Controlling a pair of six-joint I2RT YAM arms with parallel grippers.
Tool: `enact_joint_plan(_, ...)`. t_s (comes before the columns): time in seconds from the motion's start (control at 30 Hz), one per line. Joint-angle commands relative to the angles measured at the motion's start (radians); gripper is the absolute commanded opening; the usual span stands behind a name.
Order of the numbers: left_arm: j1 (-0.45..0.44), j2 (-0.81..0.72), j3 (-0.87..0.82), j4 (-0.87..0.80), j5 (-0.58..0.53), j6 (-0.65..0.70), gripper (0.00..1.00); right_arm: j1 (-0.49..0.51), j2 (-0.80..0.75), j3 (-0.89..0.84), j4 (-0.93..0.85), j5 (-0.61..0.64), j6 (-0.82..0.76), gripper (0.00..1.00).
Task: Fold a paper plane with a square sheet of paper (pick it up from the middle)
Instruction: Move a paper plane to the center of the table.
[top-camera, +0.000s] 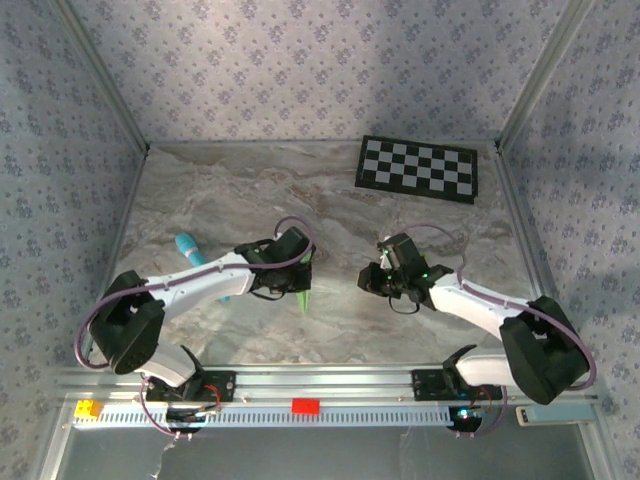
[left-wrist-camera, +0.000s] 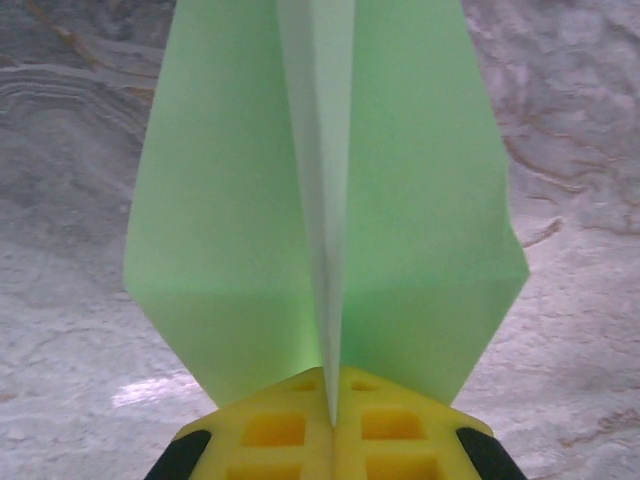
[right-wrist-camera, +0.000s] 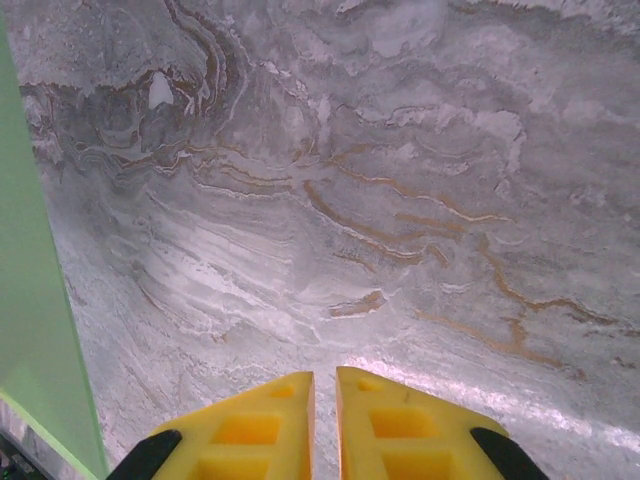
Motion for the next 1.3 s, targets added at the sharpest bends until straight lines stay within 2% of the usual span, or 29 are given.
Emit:
enact_joint_plan(0.0,0.000,0.048,0.050,-0.109,-0.050,0.026,0.00,-0.005,-0.033,-0.025,-0.015,0.024,0.019,0.15)
enact_joint_plan(0.43,-0.024,0.195,0.141,-0.152,-0.038,0.044,0.00,-0.004,-0.057,-0.065,-0.002,0.019,0.038,0.16)
enact_joint_plan(0.93,-0.029,0.246,0.151,-0.161,-0.036,0.034,0.00,0.000,-0.059,-0.076,0.012,0.013,0.048,0.17)
enact_joint_plan(1.27,-0.036,0.258,0.161,-0.162,-0.041,0.034,0.06,0.002,-0.058,-0.080,0.017,0.014,0.049,0.17)
